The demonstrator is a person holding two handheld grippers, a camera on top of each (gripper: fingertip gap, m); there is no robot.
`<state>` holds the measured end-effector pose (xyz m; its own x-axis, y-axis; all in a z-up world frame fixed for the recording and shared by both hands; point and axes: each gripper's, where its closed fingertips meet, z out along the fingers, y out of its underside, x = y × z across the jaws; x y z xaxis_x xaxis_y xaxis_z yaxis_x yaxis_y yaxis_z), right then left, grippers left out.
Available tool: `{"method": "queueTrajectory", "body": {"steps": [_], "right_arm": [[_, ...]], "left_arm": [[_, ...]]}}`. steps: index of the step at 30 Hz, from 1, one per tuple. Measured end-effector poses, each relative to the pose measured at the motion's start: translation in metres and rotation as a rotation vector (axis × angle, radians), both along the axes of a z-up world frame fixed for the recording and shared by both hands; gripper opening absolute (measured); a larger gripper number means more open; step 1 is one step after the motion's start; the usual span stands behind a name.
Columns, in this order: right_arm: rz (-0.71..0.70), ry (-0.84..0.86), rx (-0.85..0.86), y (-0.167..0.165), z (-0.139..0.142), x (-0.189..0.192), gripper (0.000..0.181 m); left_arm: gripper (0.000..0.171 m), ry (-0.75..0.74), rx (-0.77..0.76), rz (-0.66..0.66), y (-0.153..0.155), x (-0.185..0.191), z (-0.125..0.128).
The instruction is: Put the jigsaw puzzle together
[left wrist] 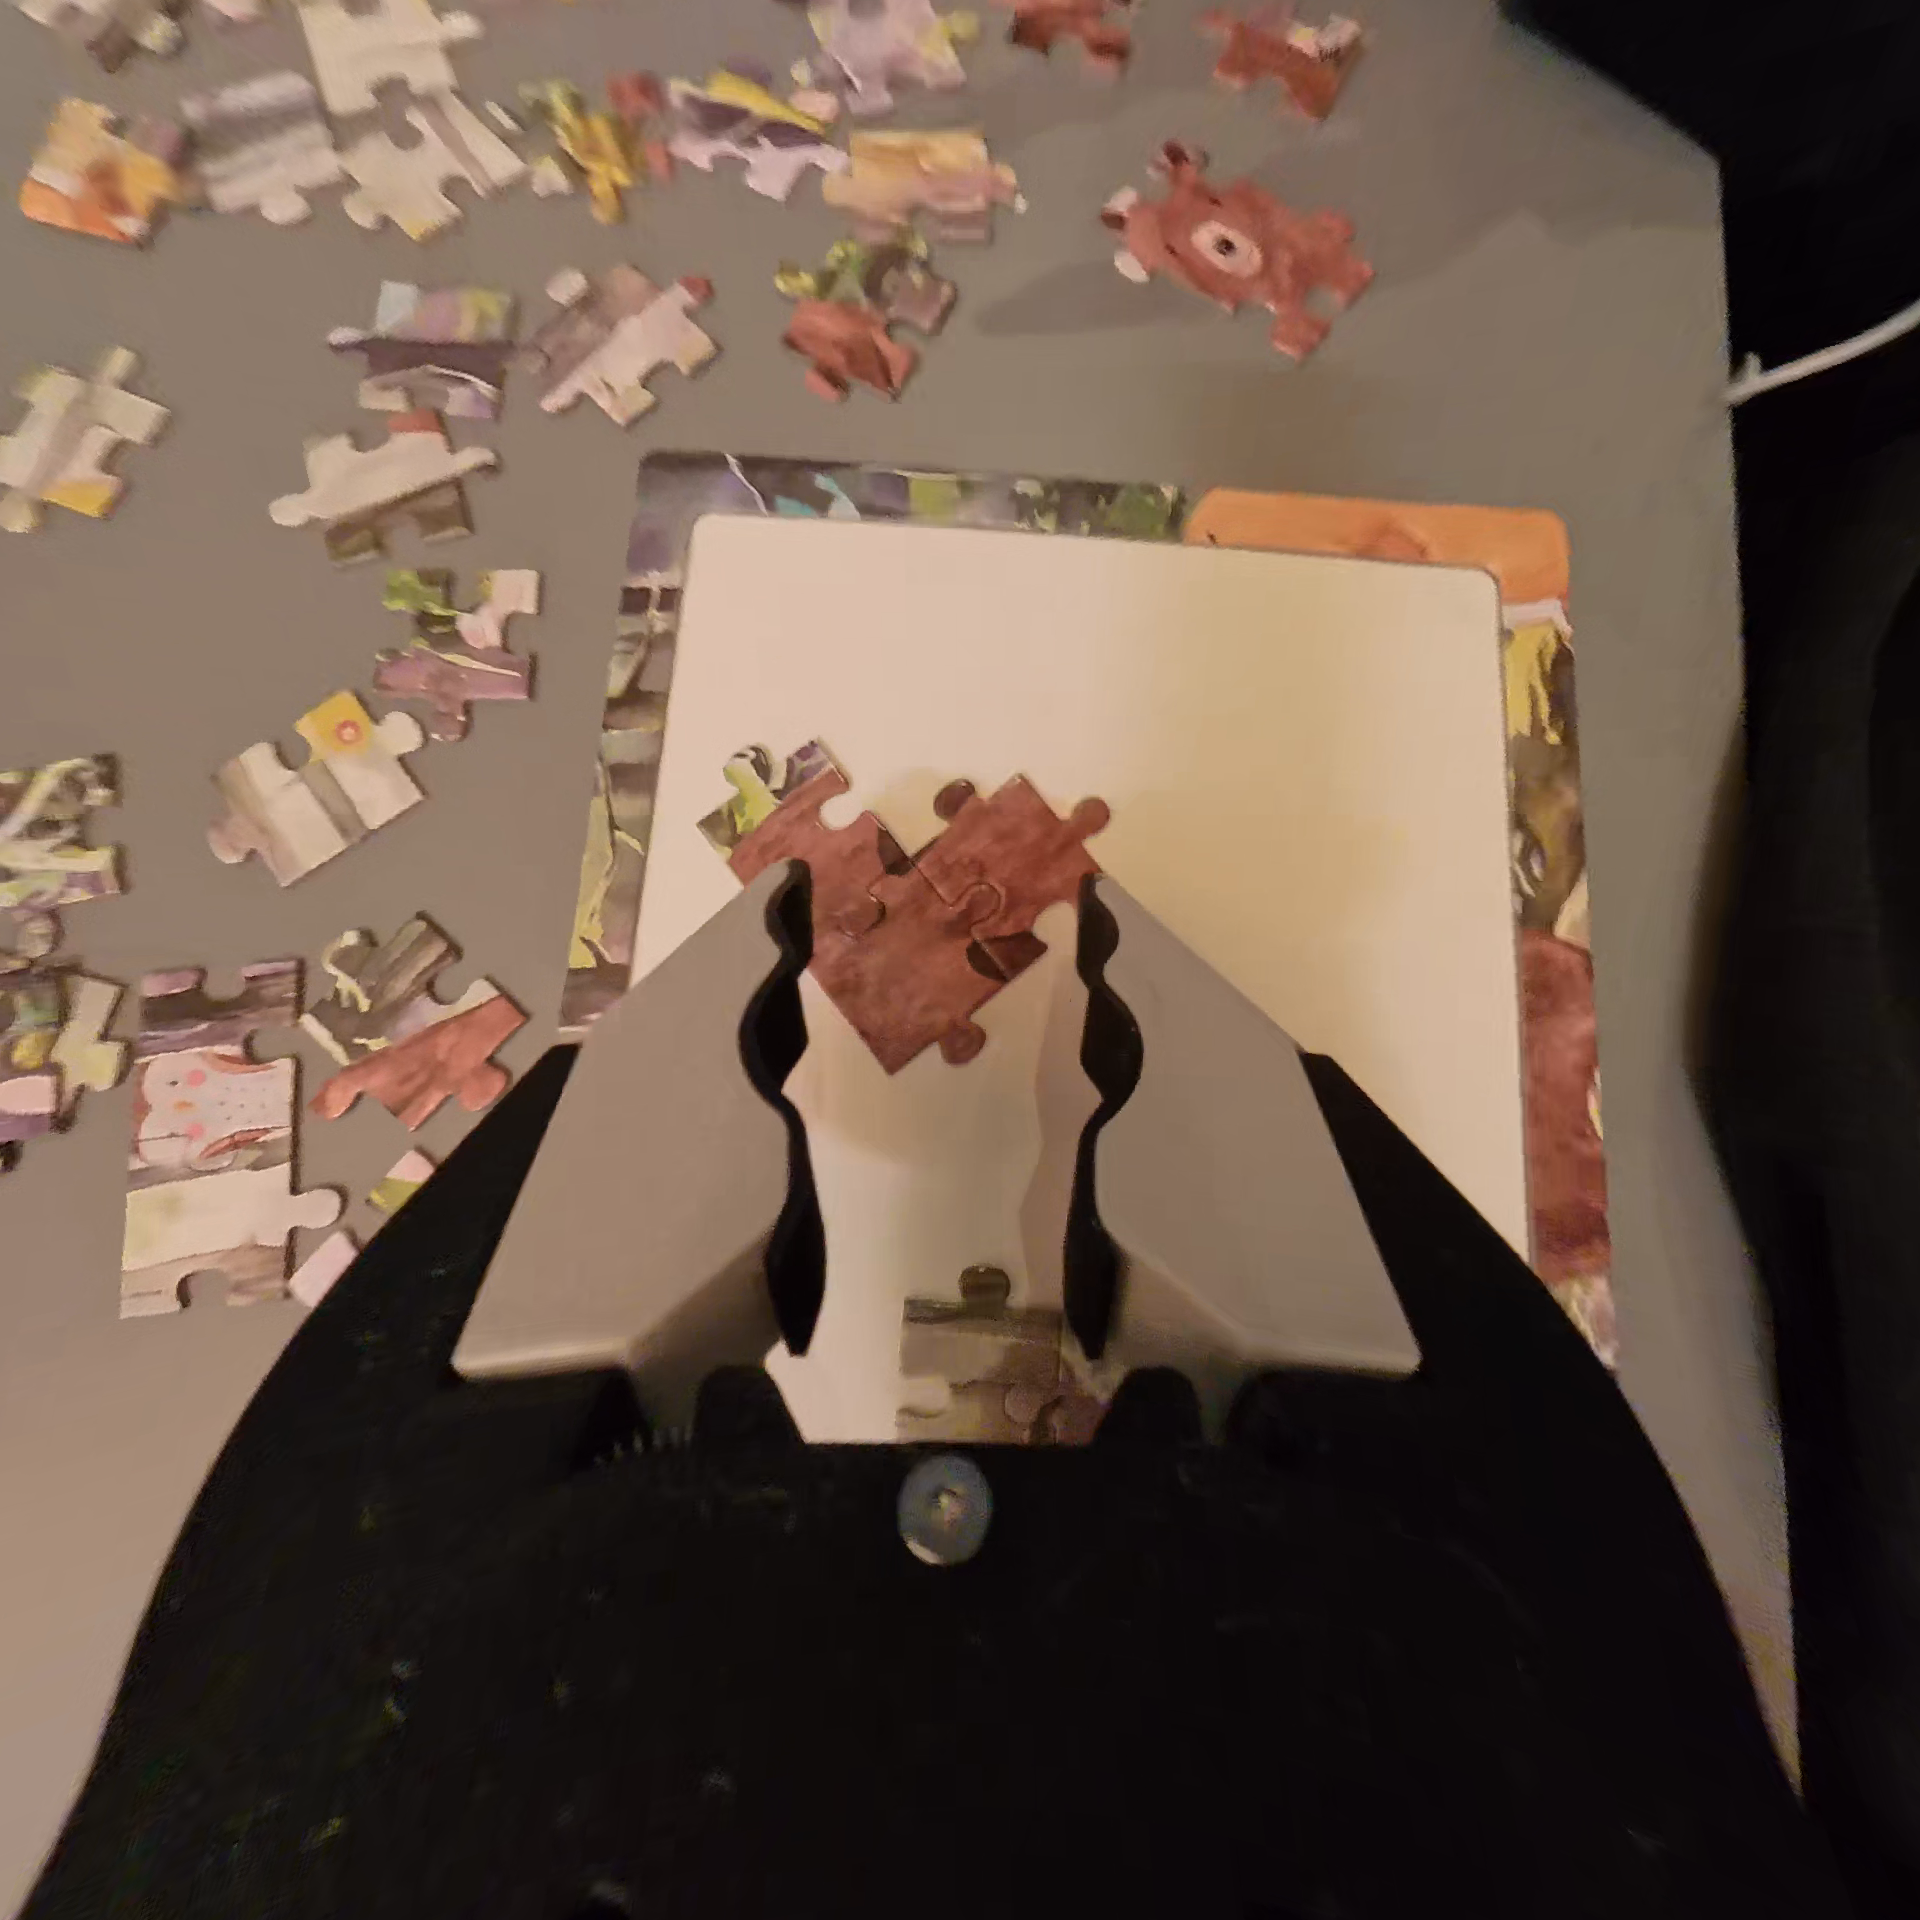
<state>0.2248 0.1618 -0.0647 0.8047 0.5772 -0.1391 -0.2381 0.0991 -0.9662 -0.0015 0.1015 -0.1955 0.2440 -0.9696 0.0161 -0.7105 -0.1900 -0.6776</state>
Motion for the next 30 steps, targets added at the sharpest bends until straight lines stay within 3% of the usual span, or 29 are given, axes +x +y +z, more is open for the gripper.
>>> {"method": "queueTrajectory", "body": {"steps": [7,12,18,30], "right_arm": [[0.01,0.009,-0.004,0.0,0.0,0.0,0.04],[0.012,0.009,-0.004,0.0,0.0,-0.001,0.04],[0.016,0.009,-0.002,-0.001,0.0,-0.003,0.04],[0.015,0.006,-0.003,-0.001,0.0,-0.003,0.039]], "left_arm": [[0.07,0.081,0.1,0.111,-0.003,-0.004,-0.008],[0.069,0.009,0.024,0.229,-0.005,-0.007,-0.002],[0.066,0.024,0.028,0.317,-0.001,-0.013,-0.008],[0.056,0.023,-0.014,0.332,-0.002,-0.011,-0.018]]}}
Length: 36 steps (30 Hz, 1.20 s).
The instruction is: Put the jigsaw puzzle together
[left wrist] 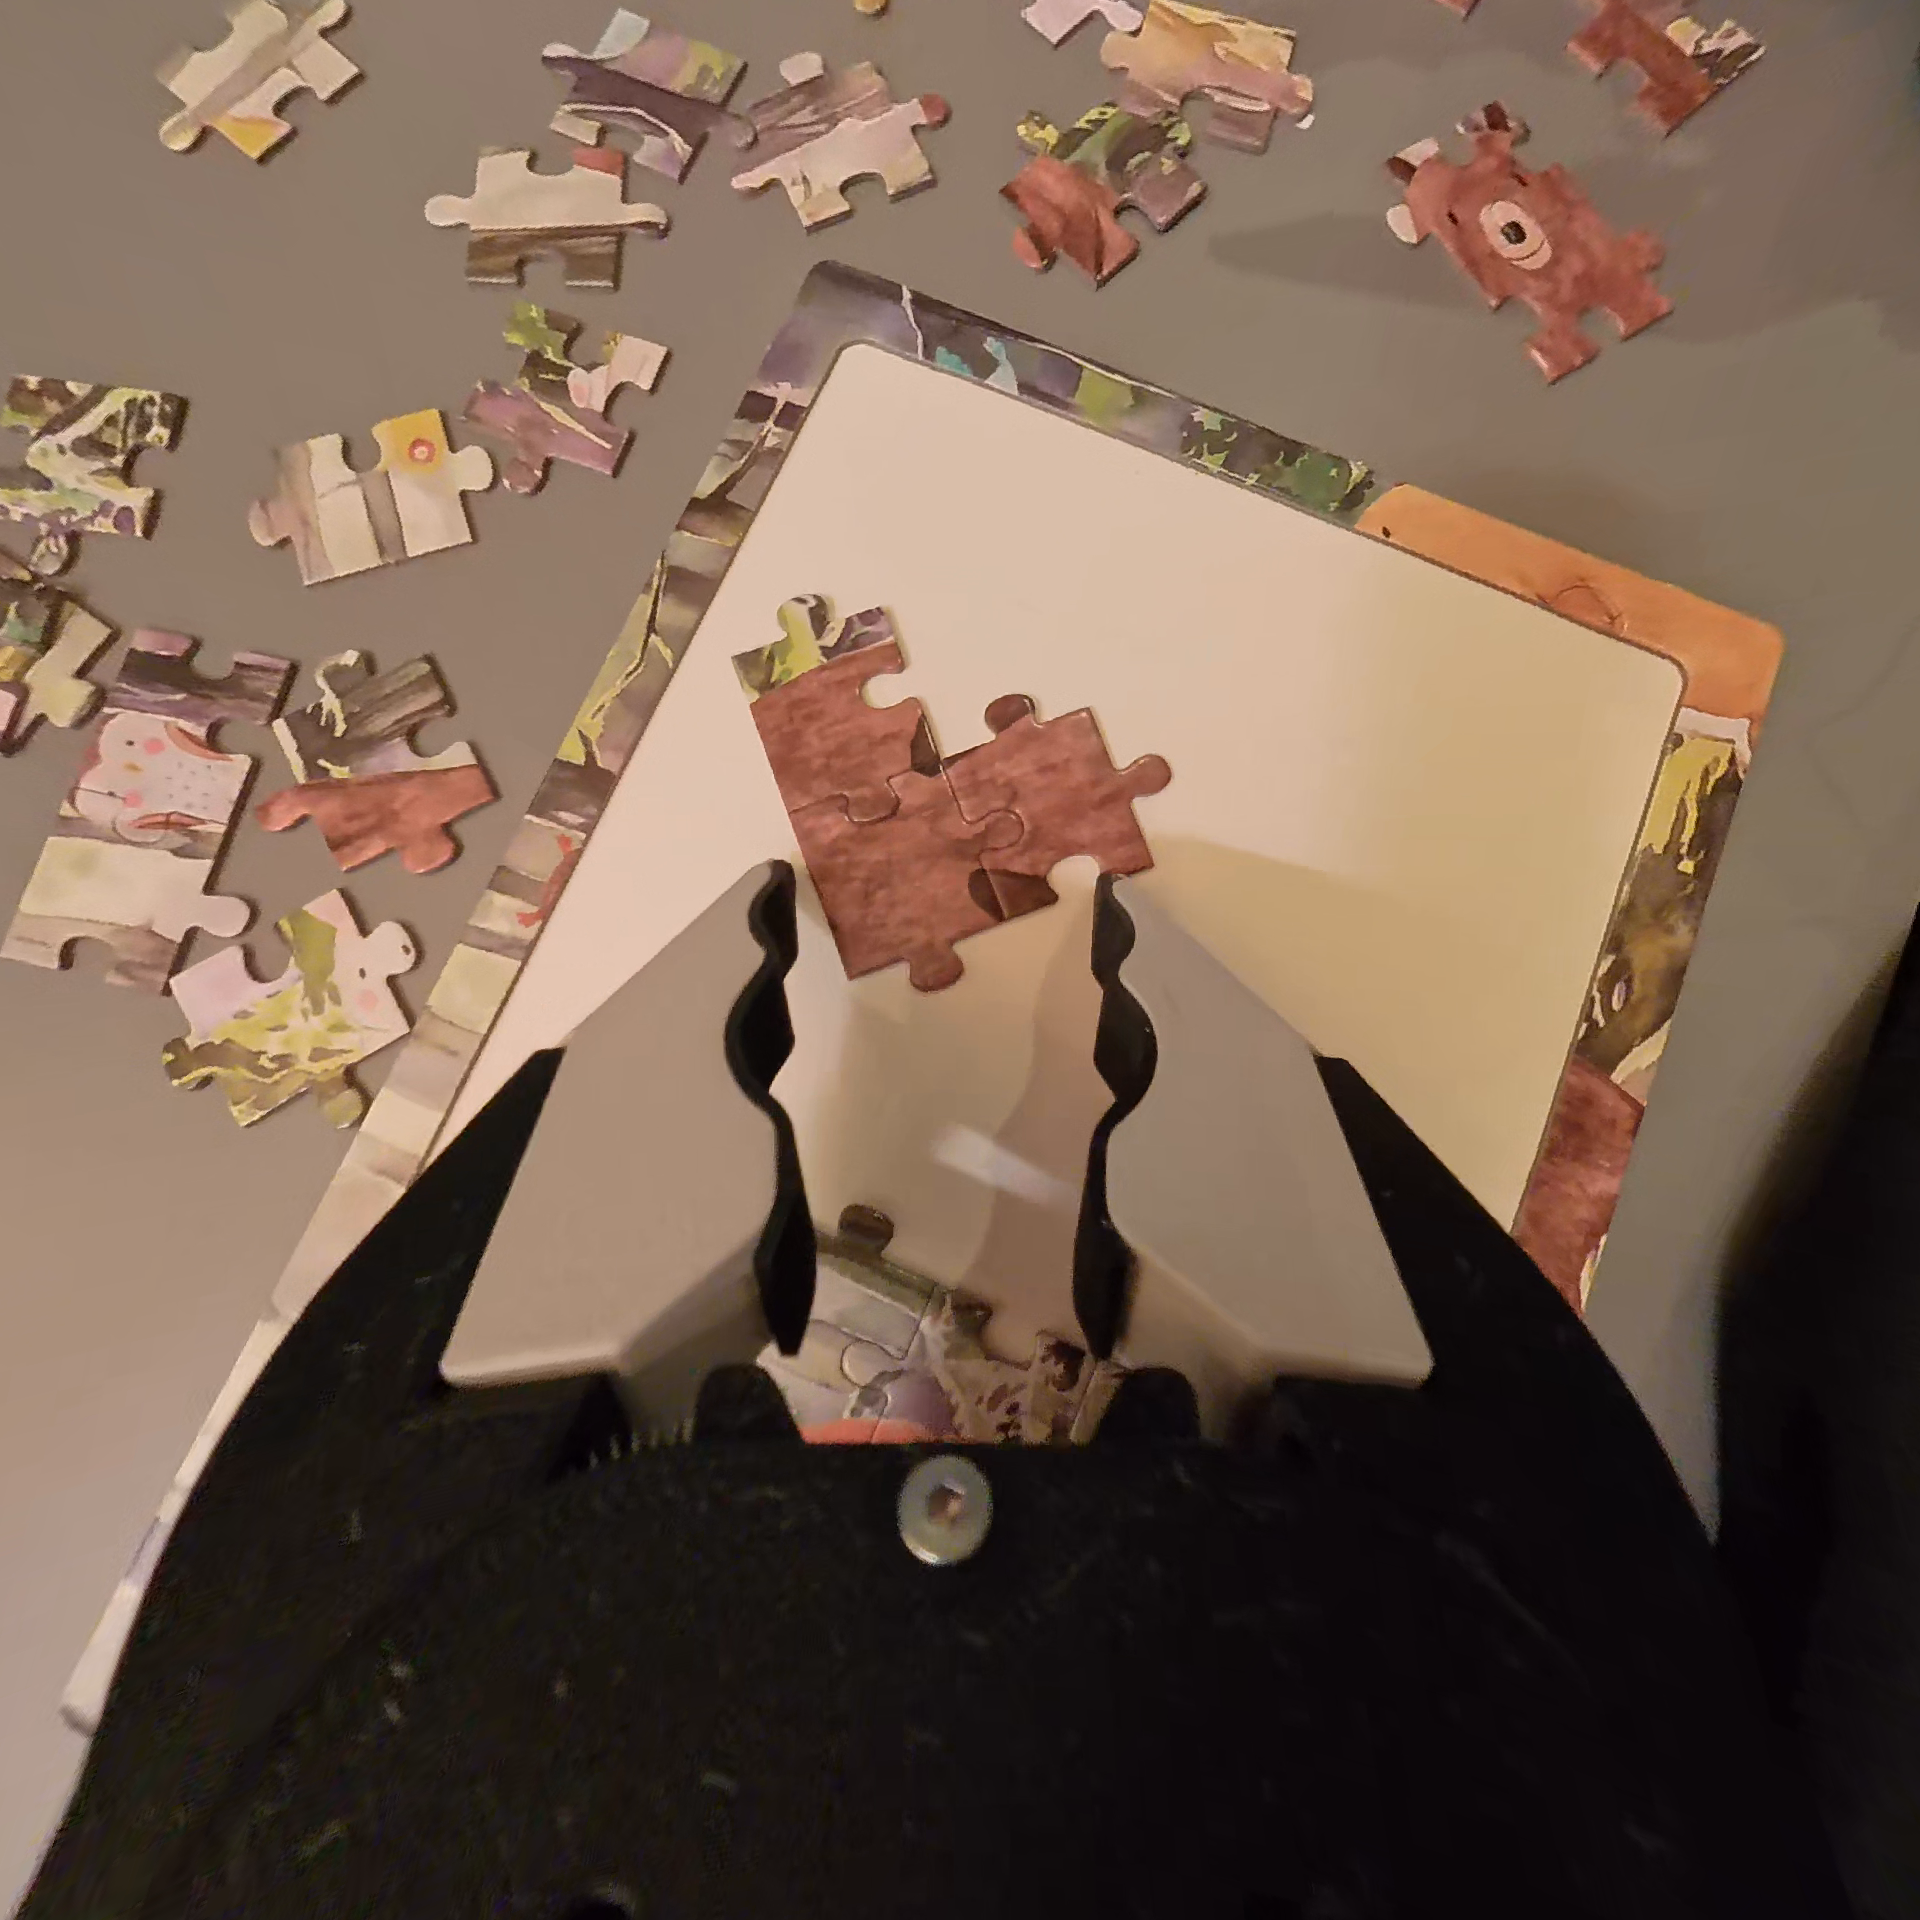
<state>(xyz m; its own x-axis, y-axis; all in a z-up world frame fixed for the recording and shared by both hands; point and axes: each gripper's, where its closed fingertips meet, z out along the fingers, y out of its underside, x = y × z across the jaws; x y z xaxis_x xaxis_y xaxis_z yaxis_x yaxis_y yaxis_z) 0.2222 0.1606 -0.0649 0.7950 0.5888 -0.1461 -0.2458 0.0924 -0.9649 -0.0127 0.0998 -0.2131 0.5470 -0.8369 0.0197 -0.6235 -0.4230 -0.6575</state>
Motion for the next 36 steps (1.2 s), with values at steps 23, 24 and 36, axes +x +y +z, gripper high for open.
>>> {"method": "queueTrajectory", "body": {"steps": [23,24,36], "right_arm": [[0.006,0.0,-0.011,0.001,-0.002,0.001,0.04],[0.01,0.0,-0.015,0.001,-0.003,0.0,0.041],[0.014,-0.002,-0.019,0.002,-0.004,-0.001,0.041]], "left_arm": [[0.043,0.091,-0.052,-0.421,0.004,0.005,-0.002],[0.042,0.098,-0.047,-0.413,0.006,0.005,-0.002],[0.04,0.166,0.051,-0.242,0.035,-0.014,0.002]]}}
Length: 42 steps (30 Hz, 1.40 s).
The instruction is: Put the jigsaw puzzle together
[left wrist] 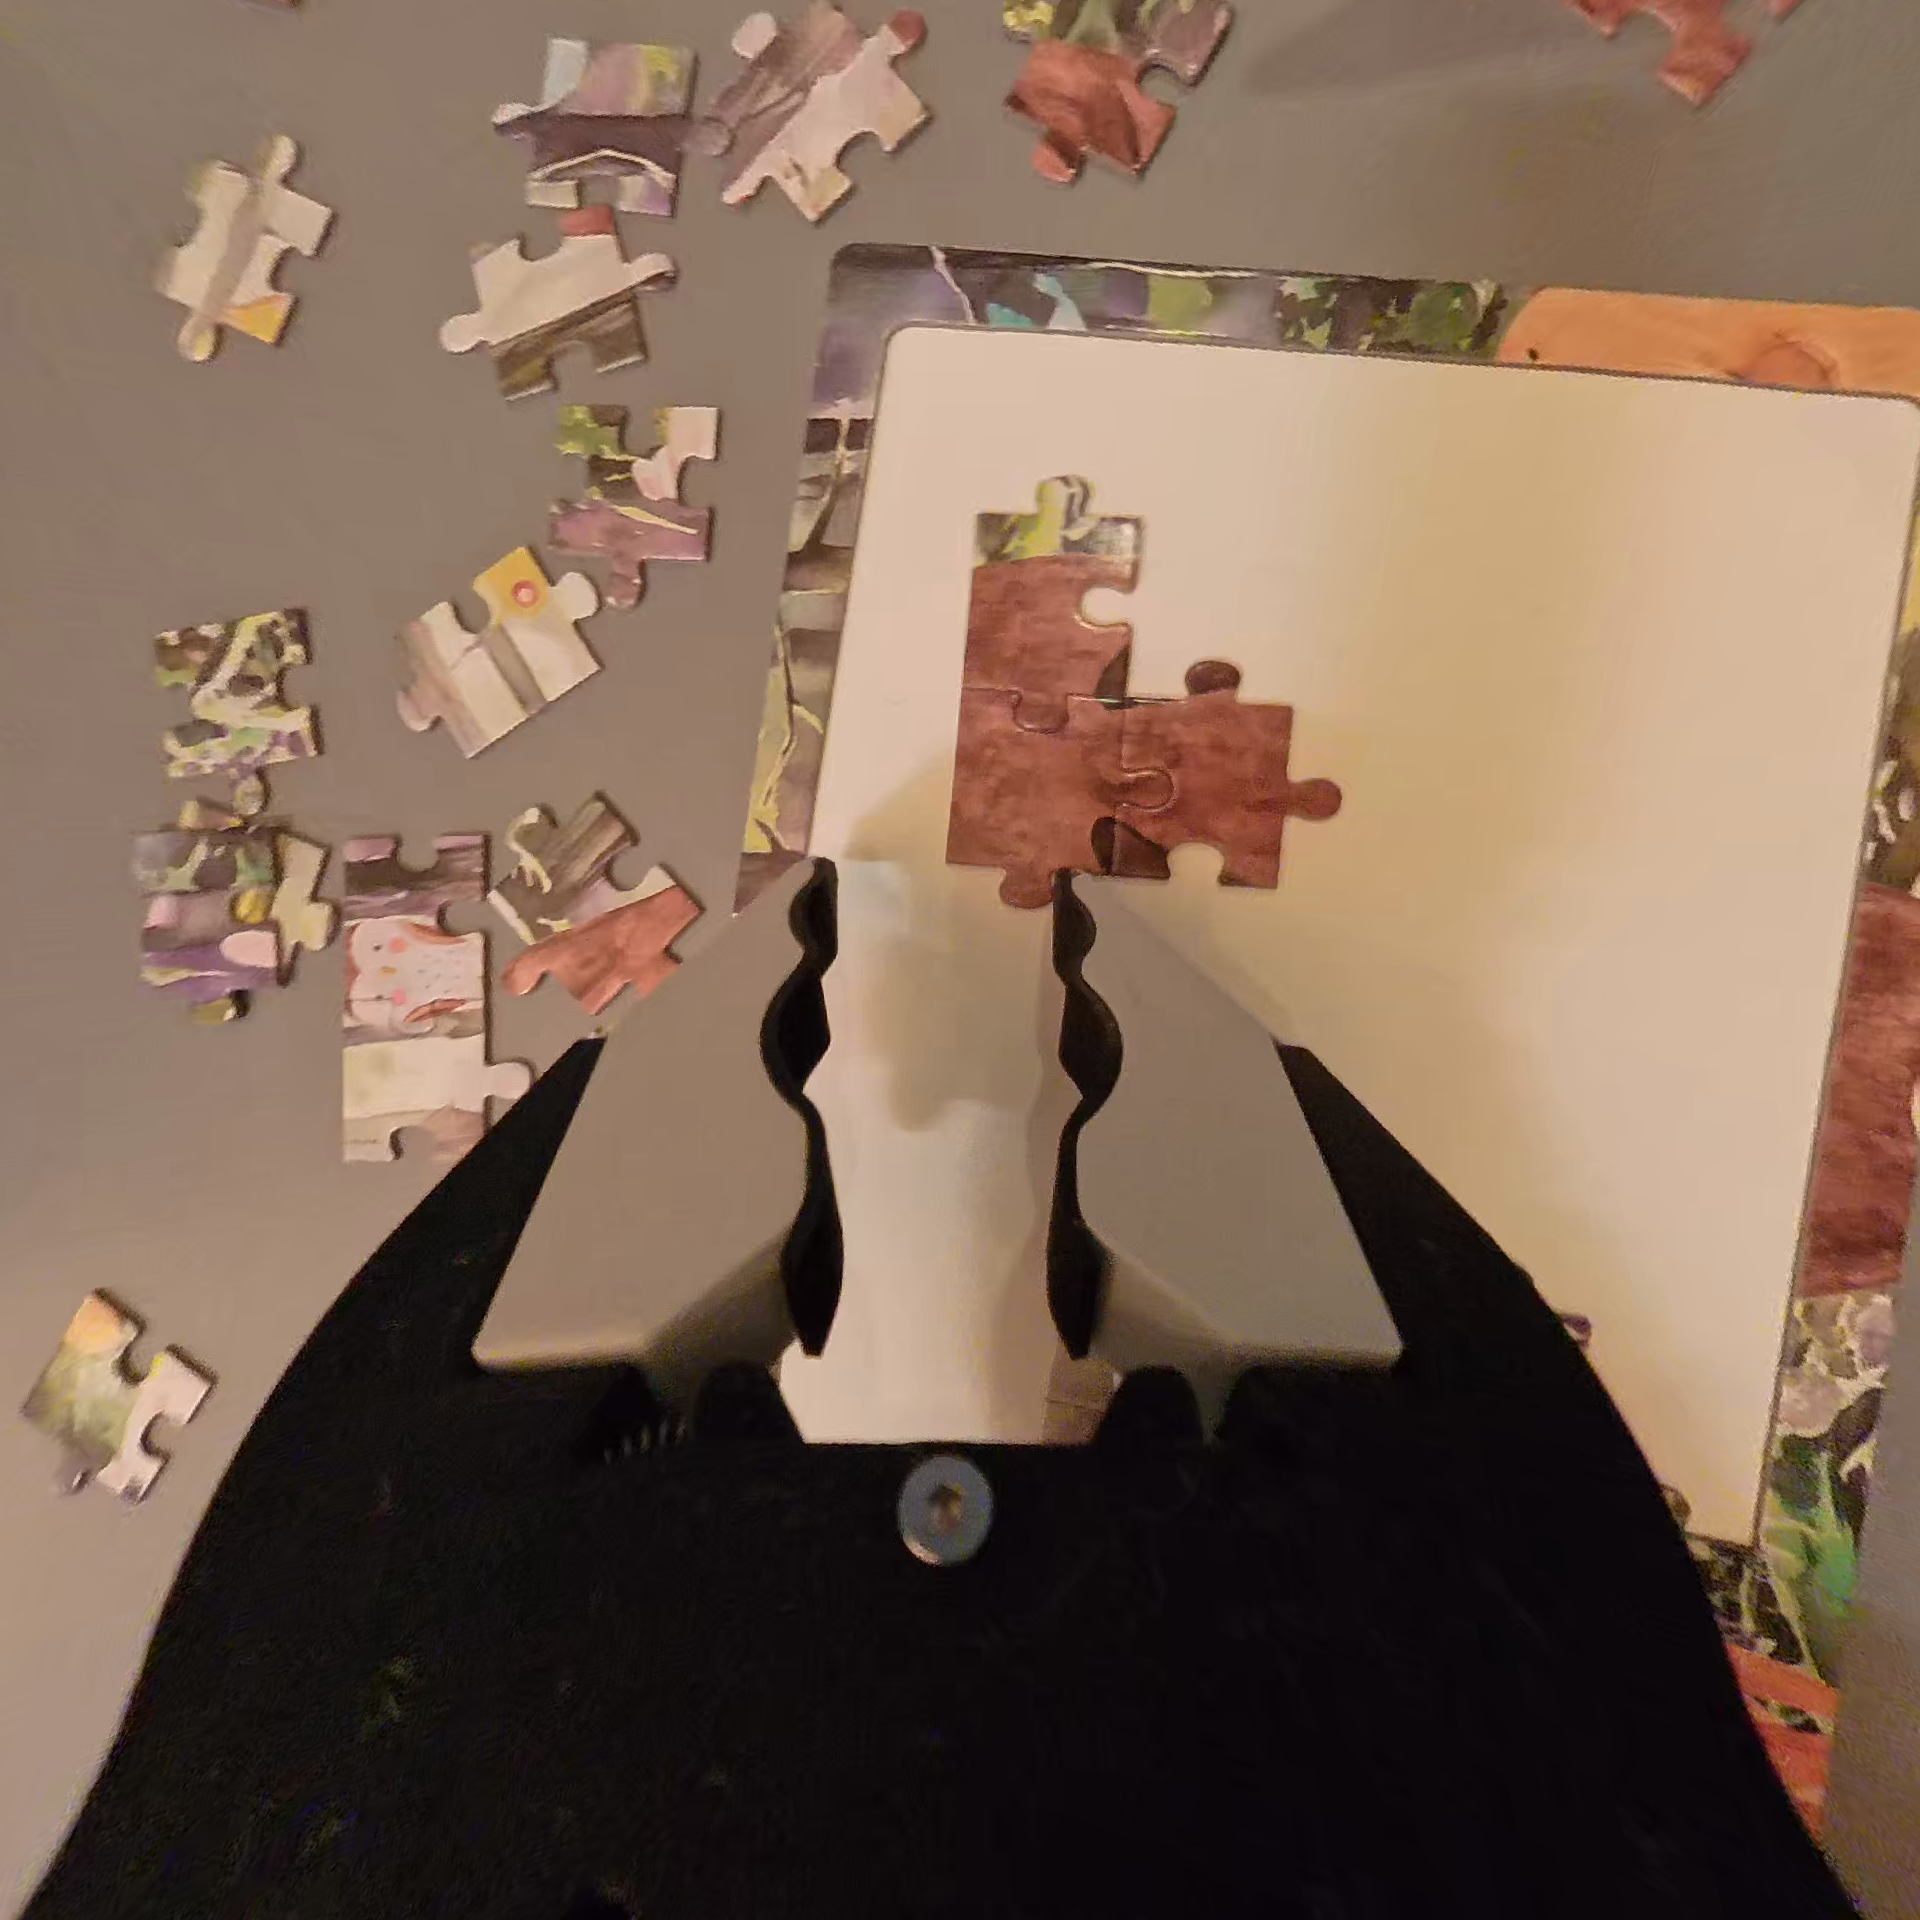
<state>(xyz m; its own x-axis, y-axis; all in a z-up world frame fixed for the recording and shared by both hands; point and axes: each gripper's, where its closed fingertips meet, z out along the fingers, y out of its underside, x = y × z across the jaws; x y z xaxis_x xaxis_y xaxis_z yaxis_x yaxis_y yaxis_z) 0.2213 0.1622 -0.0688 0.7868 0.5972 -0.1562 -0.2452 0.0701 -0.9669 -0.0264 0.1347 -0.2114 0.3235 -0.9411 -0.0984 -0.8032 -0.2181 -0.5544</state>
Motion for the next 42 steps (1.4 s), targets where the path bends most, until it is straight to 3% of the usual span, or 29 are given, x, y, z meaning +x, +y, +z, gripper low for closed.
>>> {"method": "queueTrajectory", "body": {"steps": [10,14,17,20,22,25,31,38,42], "right_arm": [[0.018,-0.019,0.001,-0.001,-0.001,-0.004,0.041],[0.175,-0.087,0.017,-0.019,0.008,-0.025,0.046],[0.294,-0.356,-0.053,-0.034,-0.016,-0.048,0.048],[0.338,-0.668,-0.211,-0.047,-0.063,-0.055,0.056],[0.365,-0.789,-0.31,-0.058,-0.09,-0.056,0.066],[0.443,-0.811,-0.438,-0.076,-0.114,-0.065,0.076],[0.45,-0.896,-0.532,-0.083,-0.146,-0.066,0.075],[0.486,-0.89,-0.555,-0.082,-0.146,-0.064,0.051],[0.498,-0.911,-0.558,-0.084,-0.146,-0.065,0.05]], "left_arm": [[0.039,-0.064,-0.016,0.016,-0.012,-0.001,0.009],[0.039,-0.106,-0.014,0.028,-0.012,-0.004,0.018],[0.039,-0.139,-0.013,0.032,-0.012,-0.004,0.024],[0.039,-0.158,-0.011,0.027,-0.013,-0.003,0.026],[0.039,-0.165,-0.008,0.024,-0.014,-0.002,0.025],[0.039,-0.177,-0.012,0.015,-0.017,0.002,0.024],[0.039,-0.176,-0.003,-0.006,-0.023,0.004,0.026],[0.039,-0.179,-0.001,-0.003,-0.028,0.002,0.025],[0.039,-0.18,-0.001,-0.004,-0.03,0.003,0.025]]}}
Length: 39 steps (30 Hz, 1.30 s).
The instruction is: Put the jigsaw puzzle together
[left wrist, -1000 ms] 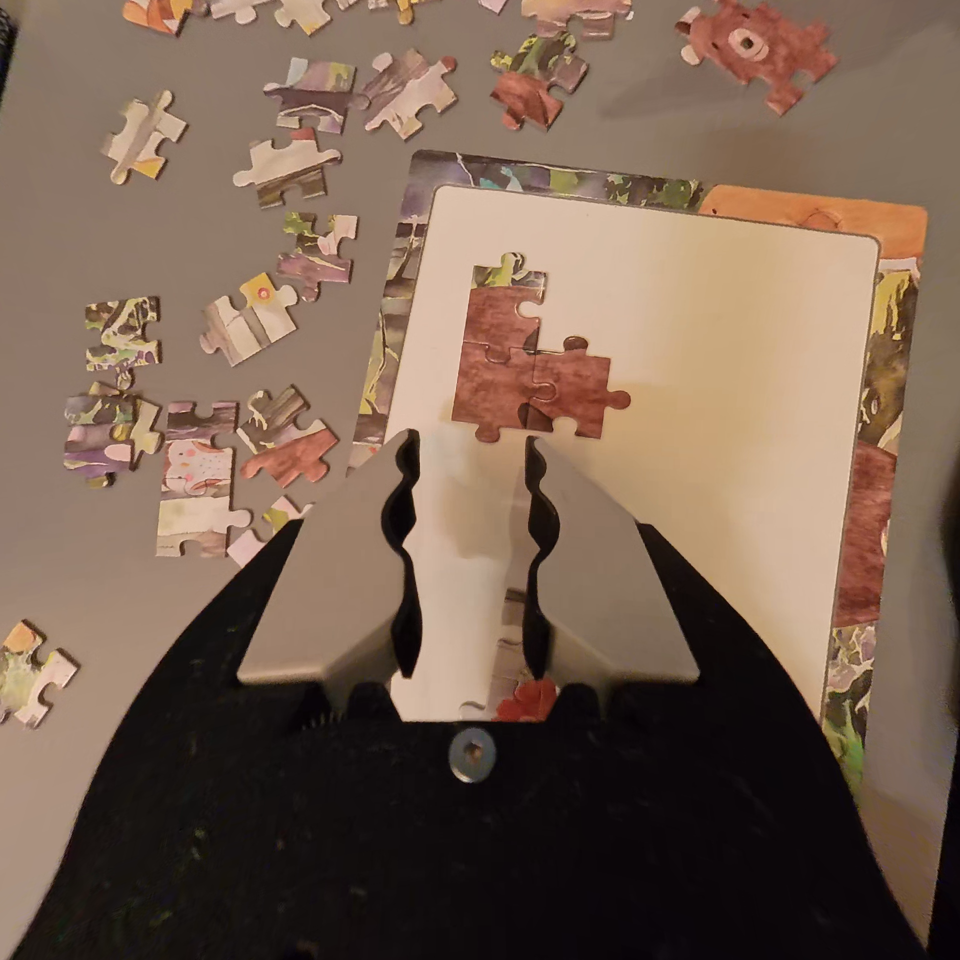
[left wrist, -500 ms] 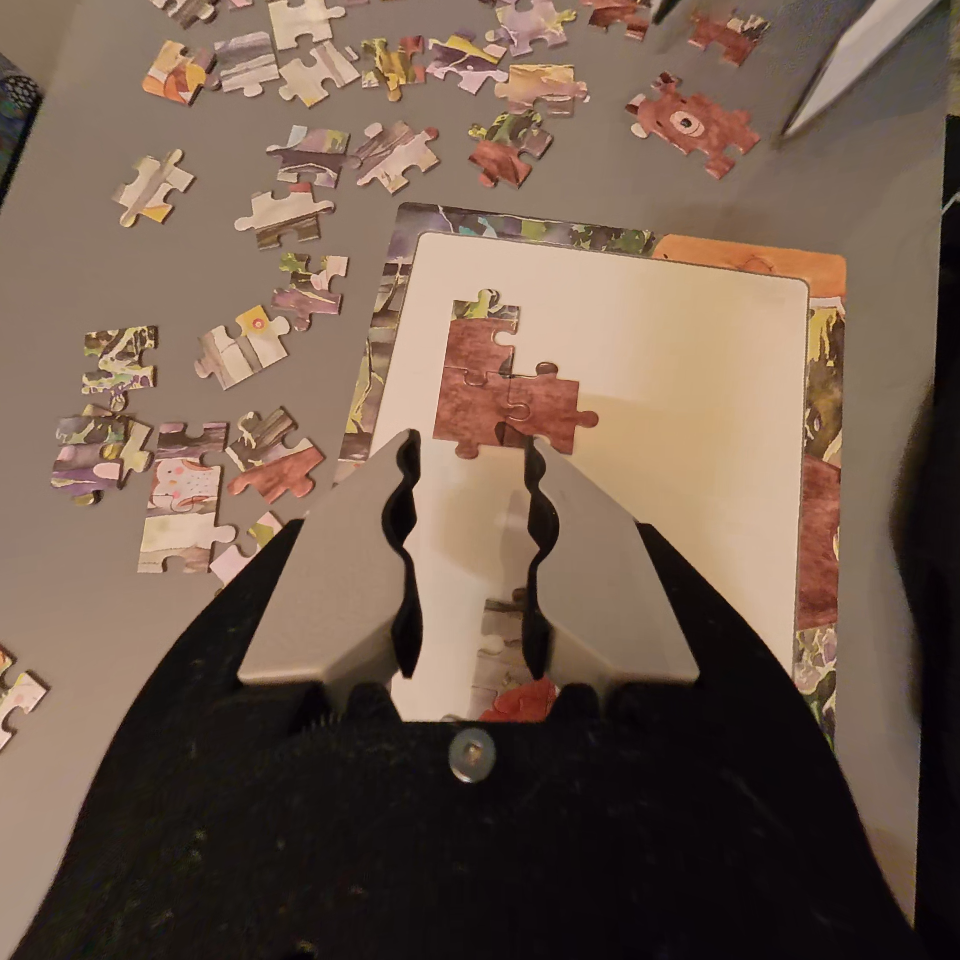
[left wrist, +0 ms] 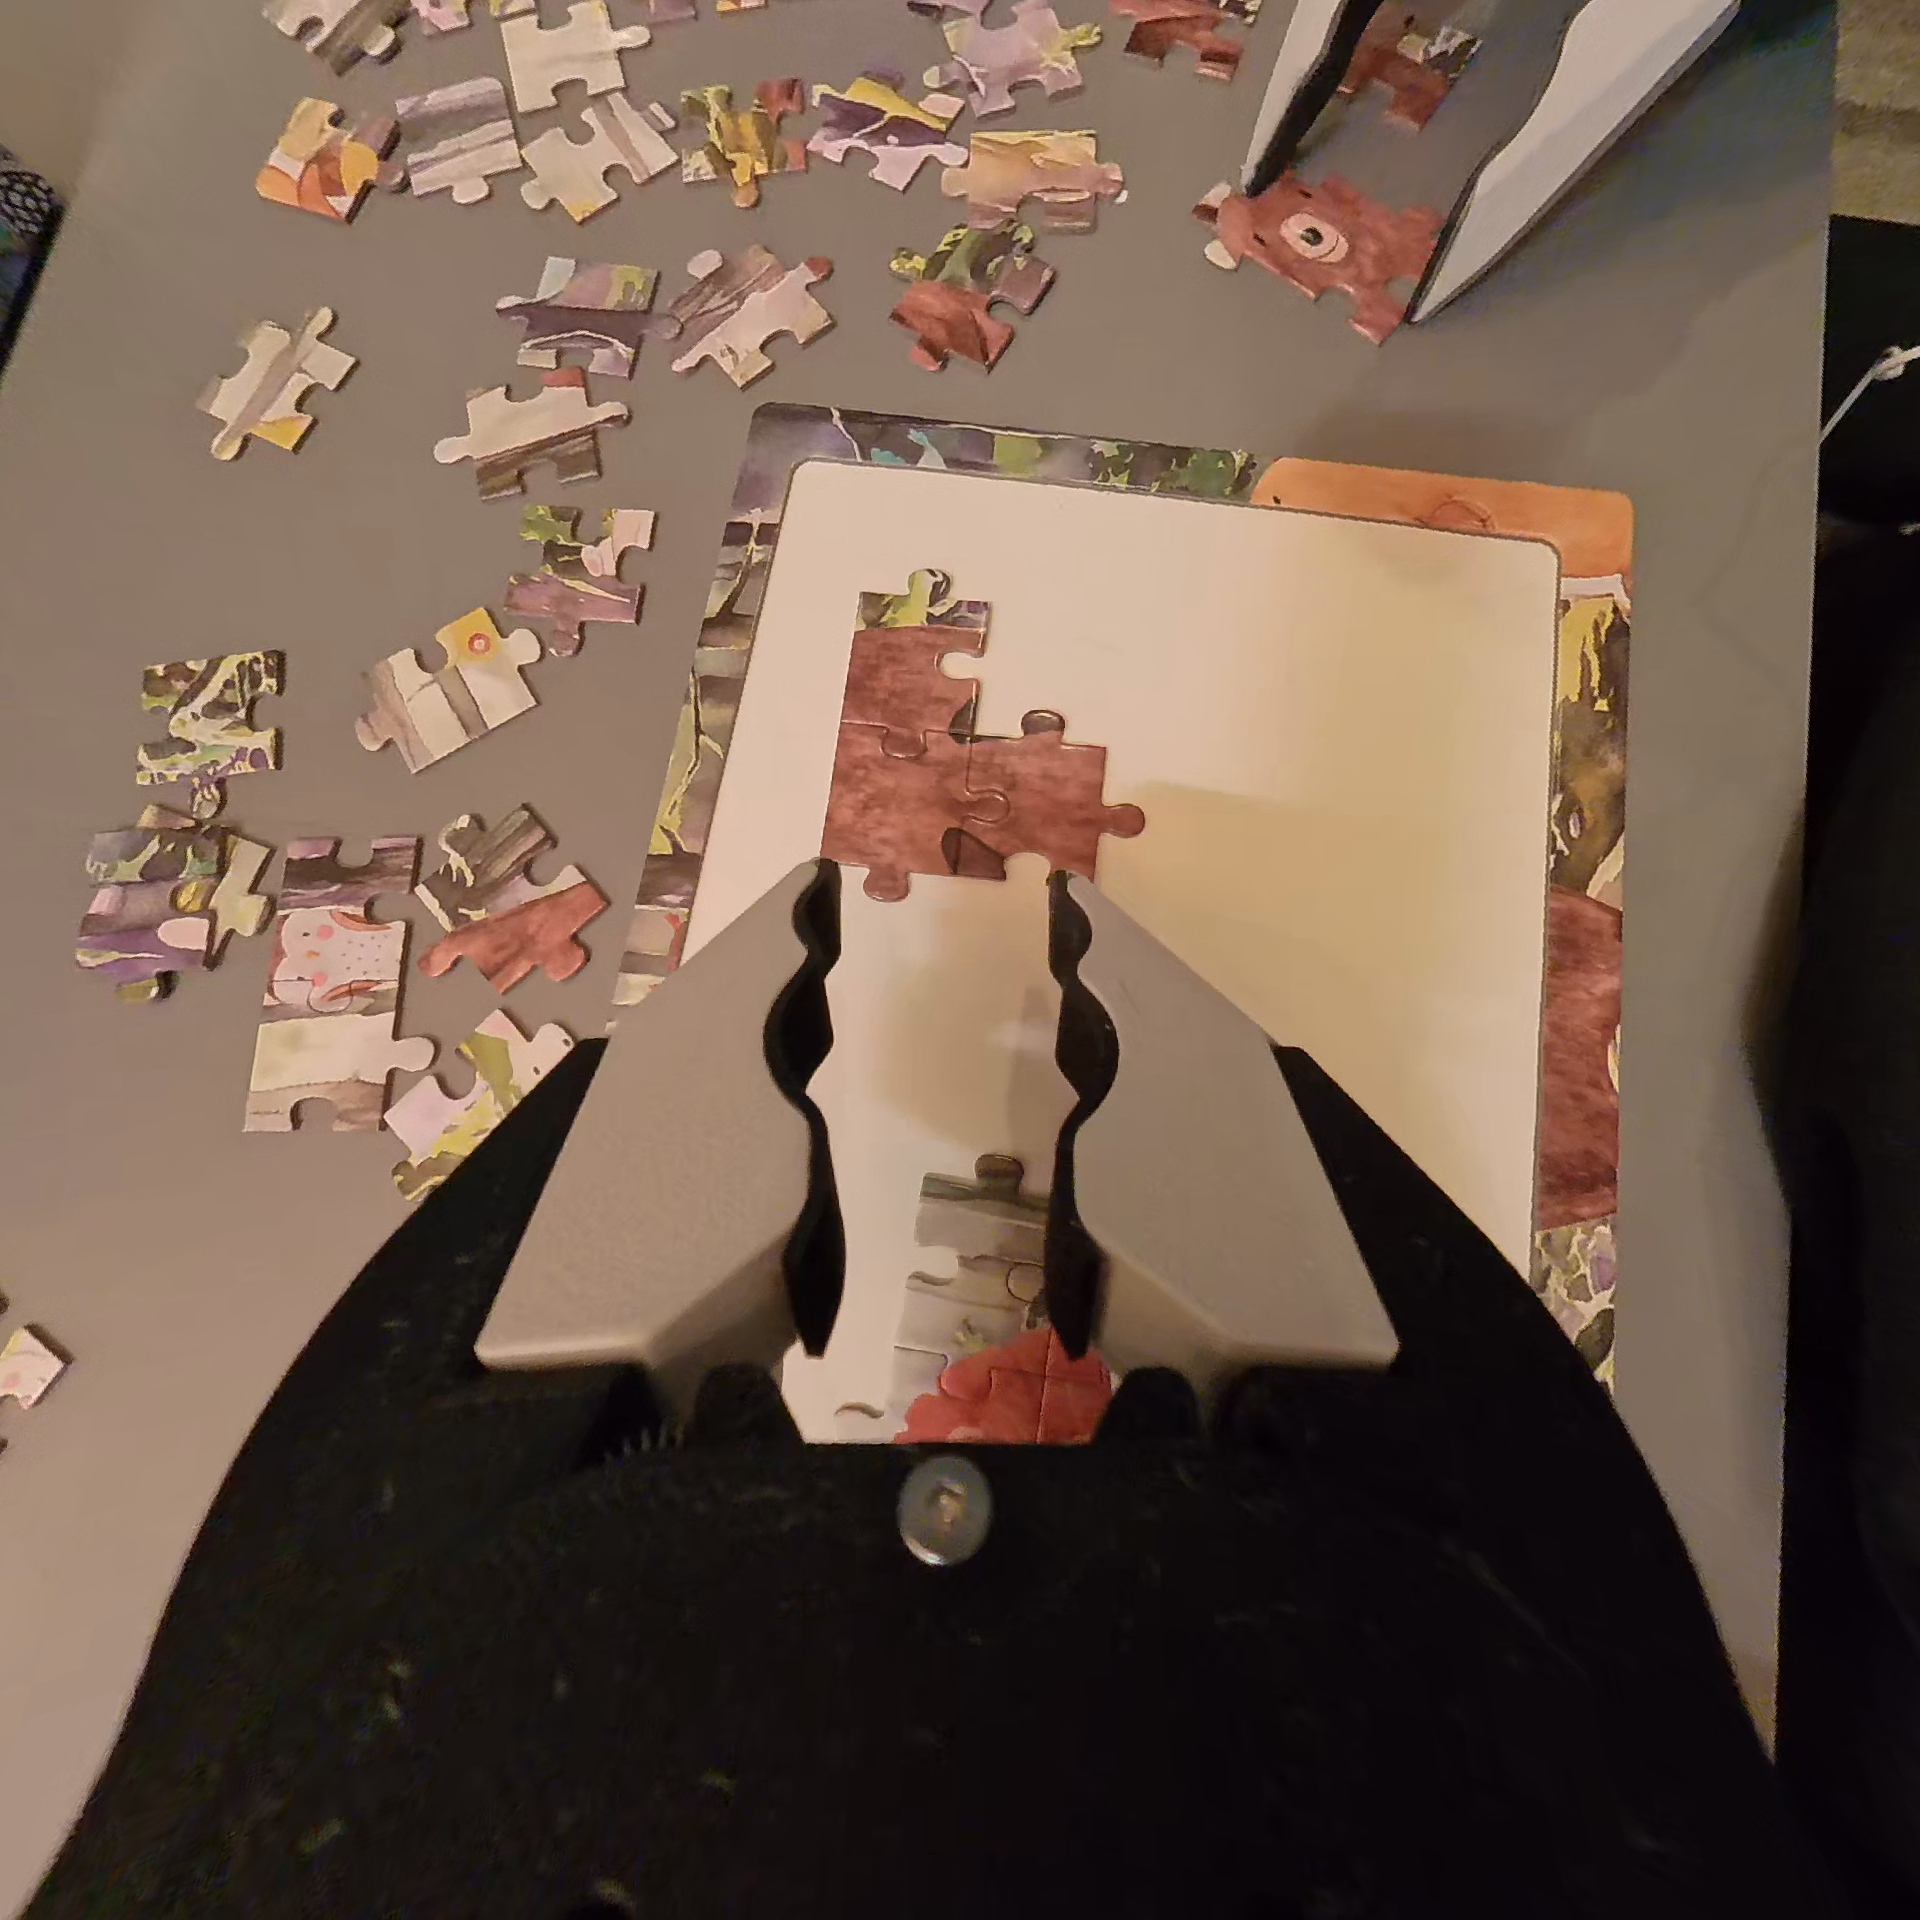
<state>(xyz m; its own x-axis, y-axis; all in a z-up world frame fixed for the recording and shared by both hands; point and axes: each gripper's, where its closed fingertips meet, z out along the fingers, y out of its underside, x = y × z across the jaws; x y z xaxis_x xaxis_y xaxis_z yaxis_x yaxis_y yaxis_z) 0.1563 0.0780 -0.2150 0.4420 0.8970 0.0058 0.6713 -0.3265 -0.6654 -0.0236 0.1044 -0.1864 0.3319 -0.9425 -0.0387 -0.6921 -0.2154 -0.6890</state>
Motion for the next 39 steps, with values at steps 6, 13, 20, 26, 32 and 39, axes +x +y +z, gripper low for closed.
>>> {"method": "queueTrajectory", "body": {"steps": [6,13,20,26,32,39], "right_arm": [[0.017,-0.016,0.014,-0.003,0.001,-0.002,0.05],[0.051,0.047,0.06,-0.002,0.022,-0.017,0.05],[0.209,0.155,0.131,0.007,0.053,-0.076,0.05],[0.433,0.205,0.14,0.017,0.057,-0.149,0.049],[0.61,0.11,0.07,0.019,0.023,-0.192,0.049],[0.664,0.057,0.05,0.022,0.007,-0.201,0.05]], "left_arm": [[0.039,0.0,0.002,-0.003,0.0,0.001,0.001],[0.039,-0.002,0.005,-0.001,0.001,0.0,0.002],[0.039,-0.019,0.02,0.031,0.007,-0.008,0.007],[0.039,-0.031,0.03,0.069,0.01,-0.021,0.006],[0.039,-0.06,0.004,0.104,0.01,-0.034,-0.001],[0.039,-0.077,-0.009,0.109,0.009,-0.038,-0.005]]}}
